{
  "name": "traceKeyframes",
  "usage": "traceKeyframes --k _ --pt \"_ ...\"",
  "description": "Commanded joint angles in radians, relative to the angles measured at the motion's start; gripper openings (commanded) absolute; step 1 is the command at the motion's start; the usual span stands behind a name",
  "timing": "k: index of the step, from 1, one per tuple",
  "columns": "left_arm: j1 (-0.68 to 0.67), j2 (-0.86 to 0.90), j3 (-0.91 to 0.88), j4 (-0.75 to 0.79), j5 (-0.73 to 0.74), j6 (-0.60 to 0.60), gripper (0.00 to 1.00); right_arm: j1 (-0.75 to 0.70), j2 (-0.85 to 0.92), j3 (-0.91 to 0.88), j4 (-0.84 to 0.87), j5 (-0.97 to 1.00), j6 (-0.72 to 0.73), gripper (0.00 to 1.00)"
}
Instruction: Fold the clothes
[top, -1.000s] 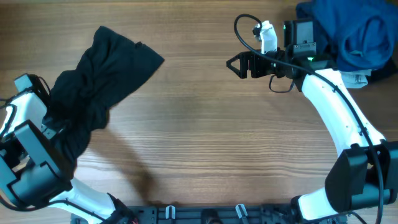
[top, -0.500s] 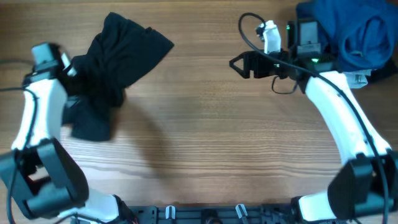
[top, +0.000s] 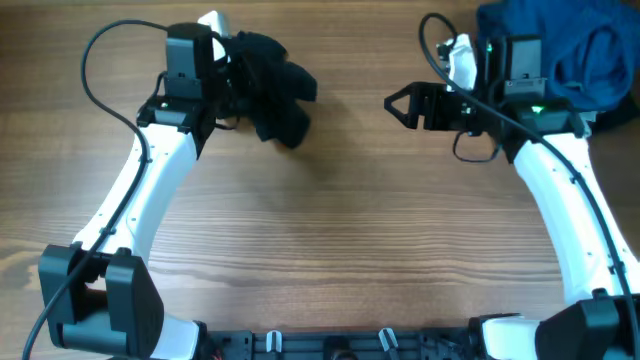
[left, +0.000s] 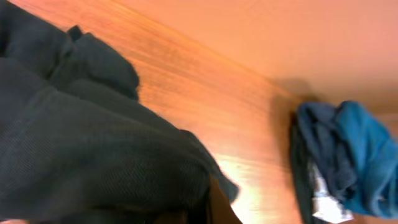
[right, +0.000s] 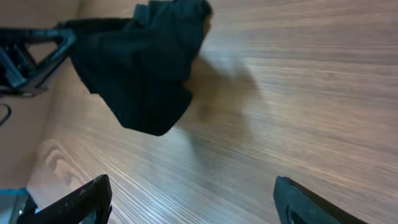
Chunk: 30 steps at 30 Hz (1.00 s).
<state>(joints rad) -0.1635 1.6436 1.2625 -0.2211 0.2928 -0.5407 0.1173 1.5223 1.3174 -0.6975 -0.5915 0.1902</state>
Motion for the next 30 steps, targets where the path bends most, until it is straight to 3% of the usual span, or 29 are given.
traceKeyframes --k 1,6,14,22,30 --pt "0.003 -0.049 0.014 0.090 0.091 -0.135 0.04 0.070 0.060 -0.004 0.059 -0.023 0.031 0.84" --pt "0.003 -0.066 0.014 0.170 0.105 -0.214 0.04 0.195 0.172 -0.004 0.217 0.000 0.301 0.75" --pt "0.003 -0.073 0.014 0.181 0.157 -0.231 0.04 0.299 0.356 -0.004 0.486 0.031 0.664 0.74" --pt "0.003 -0.086 0.014 0.180 0.168 -0.231 0.04 0.361 0.470 -0.004 0.624 0.049 0.784 0.75" --pt "0.002 -0.086 0.014 0.137 0.174 -0.230 0.04 0.370 0.481 -0.004 0.746 0.106 0.810 0.73"
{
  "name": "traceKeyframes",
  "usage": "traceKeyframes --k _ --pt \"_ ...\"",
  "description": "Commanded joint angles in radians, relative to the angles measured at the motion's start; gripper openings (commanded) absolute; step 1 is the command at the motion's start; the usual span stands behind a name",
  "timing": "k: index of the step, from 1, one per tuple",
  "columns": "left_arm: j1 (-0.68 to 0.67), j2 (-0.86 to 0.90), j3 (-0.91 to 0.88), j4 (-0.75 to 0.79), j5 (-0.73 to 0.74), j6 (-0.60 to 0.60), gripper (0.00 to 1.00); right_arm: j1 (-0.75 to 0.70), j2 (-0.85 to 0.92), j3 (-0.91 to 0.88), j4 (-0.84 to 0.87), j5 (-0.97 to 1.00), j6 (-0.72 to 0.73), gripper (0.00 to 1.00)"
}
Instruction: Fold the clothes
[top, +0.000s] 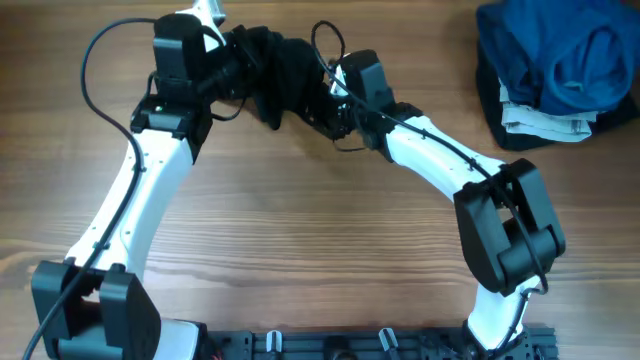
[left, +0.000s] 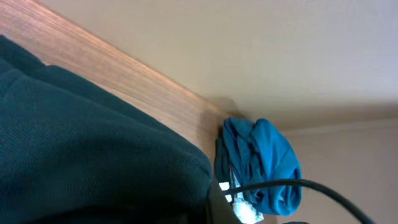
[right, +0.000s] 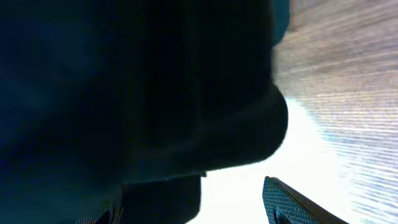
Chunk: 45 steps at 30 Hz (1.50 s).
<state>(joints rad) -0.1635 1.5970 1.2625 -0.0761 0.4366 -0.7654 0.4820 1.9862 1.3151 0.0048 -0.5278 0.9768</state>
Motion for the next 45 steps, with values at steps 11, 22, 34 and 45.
traceKeyframes --k 11,22,34,45 --pt "0.005 -0.040 0.014 -0.129 0.030 0.104 0.04 -0.094 0.005 -0.002 -0.021 -0.031 -0.271 0.68" --pt "0.004 -0.040 0.014 -0.180 0.027 0.156 0.04 -0.222 0.000 -0.002 -0.009 -0.183 -0.287 0.72" --pt "0.004 -0.040 0.014 -0.203 0.026 0.160 0.04 -0.219 0.000 -0.002 0.190 -0.234 -0.080 0.77" --pt "0.005 -0.040 0.014 -0.198 0.004 0.160 0.04 -0.141 0.004 -0.002 0.027 -0.168 -0.084 0.78"
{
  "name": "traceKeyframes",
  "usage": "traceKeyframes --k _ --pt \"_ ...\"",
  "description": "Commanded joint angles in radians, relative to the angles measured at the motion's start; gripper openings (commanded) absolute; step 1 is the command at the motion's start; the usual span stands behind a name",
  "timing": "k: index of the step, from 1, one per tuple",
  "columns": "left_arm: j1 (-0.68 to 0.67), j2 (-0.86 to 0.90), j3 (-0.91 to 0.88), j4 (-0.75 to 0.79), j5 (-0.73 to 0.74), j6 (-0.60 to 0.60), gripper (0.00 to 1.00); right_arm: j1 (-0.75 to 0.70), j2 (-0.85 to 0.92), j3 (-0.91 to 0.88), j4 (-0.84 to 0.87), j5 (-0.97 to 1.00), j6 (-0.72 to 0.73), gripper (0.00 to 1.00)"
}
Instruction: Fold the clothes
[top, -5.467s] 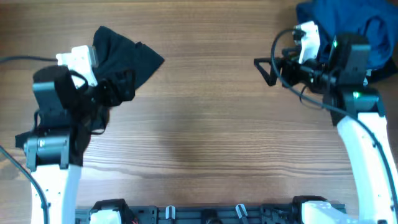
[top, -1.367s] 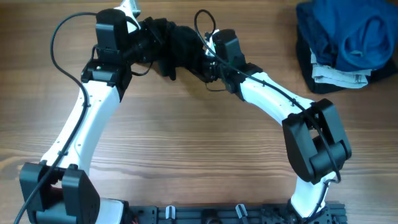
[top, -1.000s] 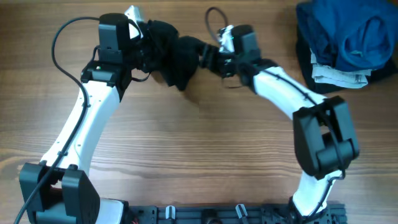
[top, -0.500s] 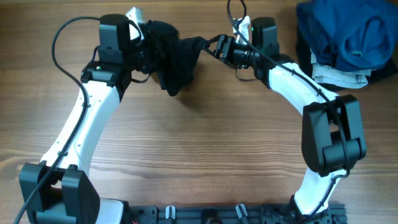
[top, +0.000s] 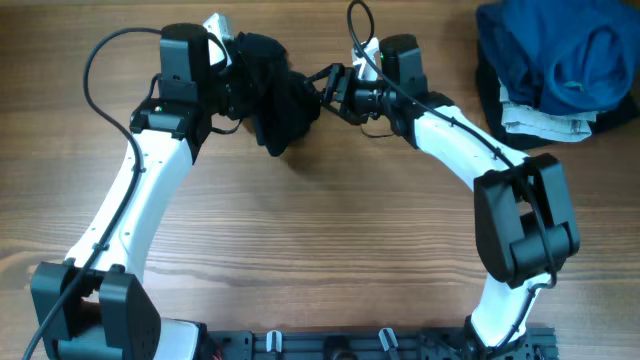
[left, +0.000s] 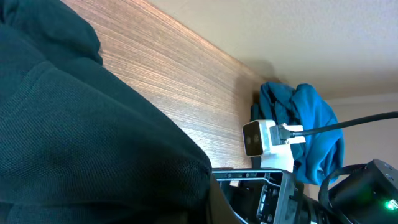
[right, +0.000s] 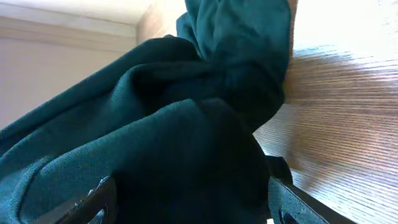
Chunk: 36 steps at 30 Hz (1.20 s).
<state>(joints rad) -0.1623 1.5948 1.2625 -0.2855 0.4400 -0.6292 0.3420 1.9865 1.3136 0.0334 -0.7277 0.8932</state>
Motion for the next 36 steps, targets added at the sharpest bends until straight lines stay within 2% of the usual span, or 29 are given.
traceKeyframes --k 1,4,6,9,10,11,12,13,15,17,18,19,21,23,27,29,34,36 --pt "0.003 -0.037 0.014 0.011 0.000 0.023 0.04 -0.001 0.003 0.000 -0.002 0.035 0.000 0.78" --pt "0.003 -0.037 0.014 0.020 0.001 0.023 0.04 0.020 0.024 0.000 -0.019 0.098 0.012 0.84" --pt "0.003 -0.037 0.014 0.020 0.001 0.023 0.04 0.035 0.053 0.000 0.037 0.103 0.028 0.87" --pt "0.003 -0.037 0.014 0.022 0.001 0.023 0.04 0.065 0.089 0.000 0.137 0.095 0.071 0.87" --pt "0.003 -0.037 0.014 0.022 0.001 0.023 0.04 0.072 0.098 0.000 0.146 0.096 0.077 0.79" --pt "0.003 -0.037 0.014 0.022 0.001 0.023 0.04 0.078 0.100 0.000 0.148 0.100 0.076 0.53" --pt "0.003 -0.037 0.014 0.022 0.001 0.023 0.04 0.079 0.101 0.000 0.148 0.103 0.072 0.12" --pt "0.003 -0.037 0.014 0.021 0.000 0.024 0.05 0.076 0.100 0.000 0.154 0.102 0.066 0.04" --pt "0.003 -0.037 0.014 0.005 -0.017 0.052 0.09 0.046 0.083 0.000 0.157 0.069 0.000 0.04" --pt "0.003 -0.037 0.014 -0.053 -0.060 0.132 0.23 -0.005 0.027 0.000 0.092 0.050 -0.093 0.04" --pt "0.003 -0.037 0.014 -0.103 -0.118 0.172 0.36 -0.049 -0.027 0.000 0.013 0.051 -0.178 0.04" --pt "0.003 -0.037 0.014 -0.139 -0.175 0.221 0.55 -0.086 -0.074 0.002 -0.063 0.063 -0.267 0.04" --pt "0.008 -0.037 0.014 -0.201 -0.335 0.345 0.82 -0.180 -0.176 0.014 -0.236 0.093 -0.432 0.04" --pt "0.032 -0.037 0.014 -0.225 -0.416 0.393 0.90 -0.262 -0.267 0.024 -0.364 0.122 -0.554 0.04" --pt "0.089 -0.037 0.014 -0.190 -0.386 0.410 0.93 -0.352 -0.489 0.042 -0.544 0.134 -0.754 0.04" --pt "0.088 -0.037 0.014 -0.153 -0.379 0.410 0.93 -0.333 -0.571 0.042 -0.583 0.129 -0.796 0.04" --pt "0.088 -0.037 0.014 -0.037 -0.222 0.425 0.94 -0.229 -0.730 0.043 -0.709 0.205 -0.813 0.04" --pt "0.088 -0.037 0.014 -0.004 -0.110 0.533 0.94 -0.202 -0.787 0.043 -0.795 0.204 -0.838 0.04"
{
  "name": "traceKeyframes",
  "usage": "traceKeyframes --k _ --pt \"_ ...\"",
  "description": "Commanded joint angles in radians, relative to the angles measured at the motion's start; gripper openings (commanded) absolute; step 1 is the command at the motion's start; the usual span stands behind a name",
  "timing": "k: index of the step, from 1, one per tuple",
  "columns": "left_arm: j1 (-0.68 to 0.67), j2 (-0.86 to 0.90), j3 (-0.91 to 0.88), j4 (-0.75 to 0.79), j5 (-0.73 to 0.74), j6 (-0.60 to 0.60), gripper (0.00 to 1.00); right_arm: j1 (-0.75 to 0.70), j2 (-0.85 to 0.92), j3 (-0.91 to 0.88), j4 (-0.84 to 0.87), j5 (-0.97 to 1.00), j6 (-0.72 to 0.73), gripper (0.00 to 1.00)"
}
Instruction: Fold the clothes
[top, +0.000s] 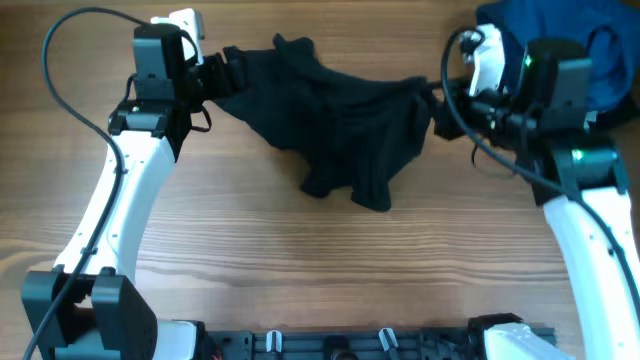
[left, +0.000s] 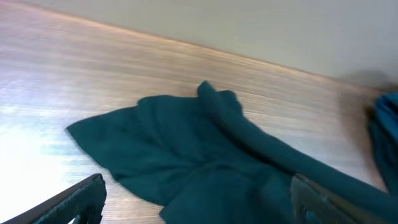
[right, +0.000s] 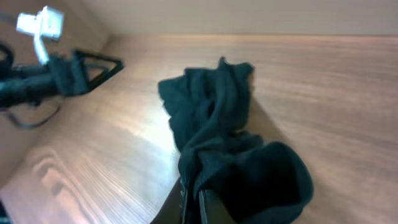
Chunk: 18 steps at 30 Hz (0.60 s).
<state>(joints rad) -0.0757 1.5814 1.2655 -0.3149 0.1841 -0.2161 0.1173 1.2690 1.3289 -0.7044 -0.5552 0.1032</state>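
A black garment is stretched across the back of the wooden table, its lower part hanging toward the middle. My left gripper is at the garment's left corner. In the left wrist view the left gripper stands wide open, with the dark cloth lying on the table ahead and reaching between the fingers. My right gripper is at the garment's right end. In the right wrist view the right gripper is shut on a bunched fold of the cloth.
A pile of blue clothes with a pale piece under it sits at the back right corner, just behind the right arm. Its edge shows in the left wrist view as a blue pile. Black cables loop above both arms.
The left gripper, which was shut on the bunched garment, is now open and further left. The right gripper is now shut on the cloth and far to the right. The garment is spread out wide.
At first my left gripper held the bunched black garment at the back left, while the right gripper stood open near the blue pile. Then the right gripper was at the bundle, beside the left one. Now the garment is stretched between them, held only by the right.
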Motion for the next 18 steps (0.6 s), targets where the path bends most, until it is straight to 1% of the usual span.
traceKeyframes --k 1,4,6,9,11,12,13,15,17,18 --pt "0.001 -0.024 0.011 0.028 0.188 0.165 0.95 0.035 -0.087 0.027 -0.098 0.032 -0.062 0.04" --pt "0.001 -0.021 0.011 0.039 0.191 0.257 0.99 0.102 -0.136 0.027 -0.249 0.016 -0.164 0.04" --pt "0.001 -0.008 0.011 0.065 0.190 0.284 1.00 0.150 -0.153 0.027 -0.325 -0.033 -0.221 0.04" --pt "0.001 0.039 0.011 0.087 0.190 0.291 1.00 0.228 -0.183 0.047 -0.415 -0.032 -0.247 0.04" --pt "0.001 0.070 0.011 0.099 0.190 0.286 1.00 0.282 -0.202 0.102 -0.462 -0.014 -0.261 0.05" --pt "0.001 0.077 0.011 0.099 0.195 0.283 0.99 0.291 -0.210 0.138 -0.468 0.034 -0.256 0.04" --pt "0.001 0.080 0.011 0.085 0.207 0.275 0.97 0.291 -0.215 0.176 -0.449 0.144 -0.196 0.04" --pt "0.001 0.084 0.011 0.031 0.212 0.264 0.94 0.291 -0.214 0.183 -0.395 0.251 -0.128 0.04" --pt "0.001 0.097 0.011 -0.073 0.212 0.264 0.91 0.291 -0.181 0.183 -0.338 0.362 -0.045 0.04" --pt "0.001 0.102 0.011 -0.148 0.213 0.264 0.90 0.286 -0.153 0.183 -0.318 0.385 -0.022 0.04"
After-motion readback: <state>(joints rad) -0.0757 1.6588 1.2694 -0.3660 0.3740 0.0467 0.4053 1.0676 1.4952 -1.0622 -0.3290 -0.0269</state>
